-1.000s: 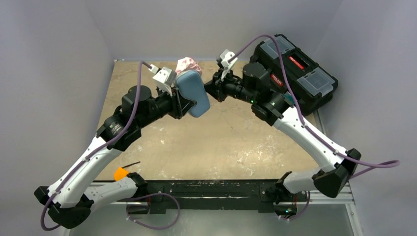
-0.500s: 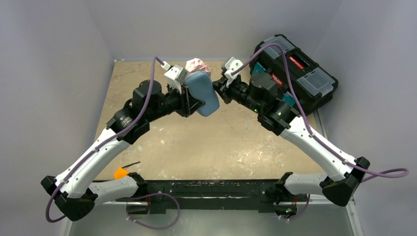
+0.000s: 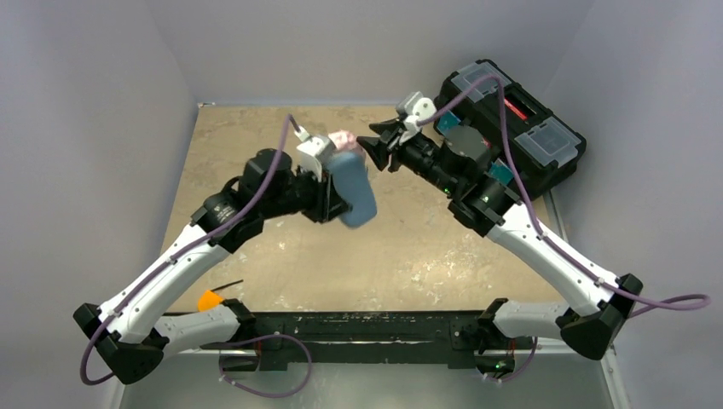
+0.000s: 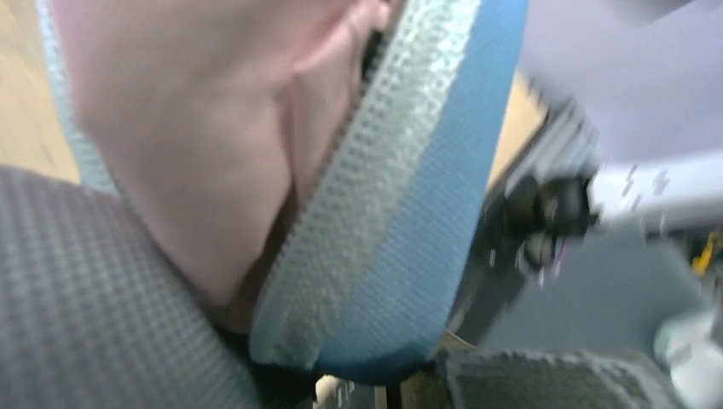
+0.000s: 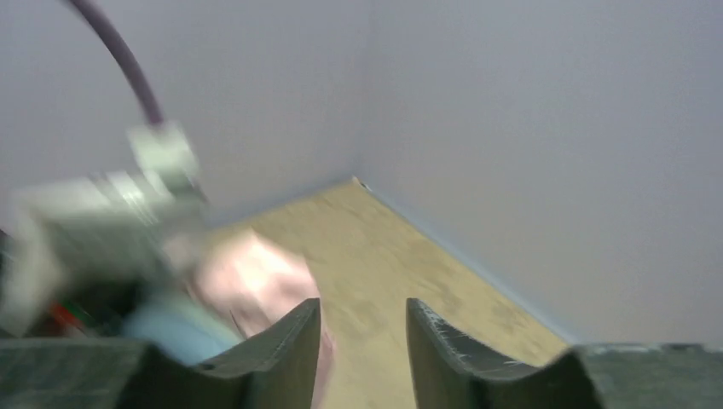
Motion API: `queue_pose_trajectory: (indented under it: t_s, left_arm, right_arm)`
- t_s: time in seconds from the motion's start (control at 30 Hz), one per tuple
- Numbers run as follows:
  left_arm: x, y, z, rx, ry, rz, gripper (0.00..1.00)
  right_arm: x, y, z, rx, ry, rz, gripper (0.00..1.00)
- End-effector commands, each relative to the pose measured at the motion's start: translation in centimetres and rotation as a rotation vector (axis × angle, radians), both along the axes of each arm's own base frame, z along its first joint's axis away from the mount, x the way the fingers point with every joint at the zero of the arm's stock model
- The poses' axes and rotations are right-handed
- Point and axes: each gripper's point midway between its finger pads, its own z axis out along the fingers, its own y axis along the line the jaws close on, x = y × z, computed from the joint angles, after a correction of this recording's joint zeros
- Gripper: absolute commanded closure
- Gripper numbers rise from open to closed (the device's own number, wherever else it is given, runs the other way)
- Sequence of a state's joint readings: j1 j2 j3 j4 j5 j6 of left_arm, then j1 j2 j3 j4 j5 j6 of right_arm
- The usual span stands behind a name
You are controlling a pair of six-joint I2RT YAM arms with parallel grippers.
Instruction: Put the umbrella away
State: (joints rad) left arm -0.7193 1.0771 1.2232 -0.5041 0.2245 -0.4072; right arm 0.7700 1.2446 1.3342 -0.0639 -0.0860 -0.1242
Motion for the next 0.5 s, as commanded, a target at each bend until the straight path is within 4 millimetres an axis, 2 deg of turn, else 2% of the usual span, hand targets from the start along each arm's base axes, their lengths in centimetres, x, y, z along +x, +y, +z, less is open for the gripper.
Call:
queue_pose_trajectory:
  t_s: [0.0, 0.07, 0.1, 0.17, 0.2, 0.27, 0.4, 0.47]
  left_arm:
    - [-6.2, 3.0, -8.2, 0.259, 0.326, -0.122, 1.00]
    - [-5.9, 3.1, -6.4, 0.227, 0.263, -0.129, 1.00]
    - [-6.0, 3.0, -5.6, 0.213, 0.237, -0.146, 1.00]
    - [-6.1, 3.1, -4.5, 0.198, 0.197, -0.168, 1.00]
    - [-6.1, 3.1, -4.2, 0.194, 0.184, -0.175, 1.00]
    - [-6.5, 3.0, -4.1, 0.195, 0.170, -0.210, 1.00]
    - [-7.5, 2.3, -3.0, 0.146, 0.128, -0.299, 1.00]
    - [-8.4, 2.0, -1.8, 0.099, 0.088, -0.354, 1.00]
  right_arm:
    - [-5.8, -1.1, 9.8, 0.423, -0.129, 0.162, 0.48]
    - [-6.0, -0.7, 5.5, 0.402, 0.022, 0.172, 0.32]
    - [-6.2, -1.0, 4.2, 0.412, 0.072, 0.176, 0.23]
    - [-6.8, -1.8, 2.4, 0.426, 0.151, 0.206, 0.14]
    - [-7.5, -2.3, 2.0, 0.437, 0.180, 0.231, 0.07]
    - [-8.4, -3.0, 2.4, 0.440, 0.208, 0.275, 0.02]
    - [-10.0, -3.3, 3.2, 0.438, 0.284, 0.377, 0.02]
    - [-10.8, -3.2, 2.9, 0.434, 0.335, 0.428, 0.08]
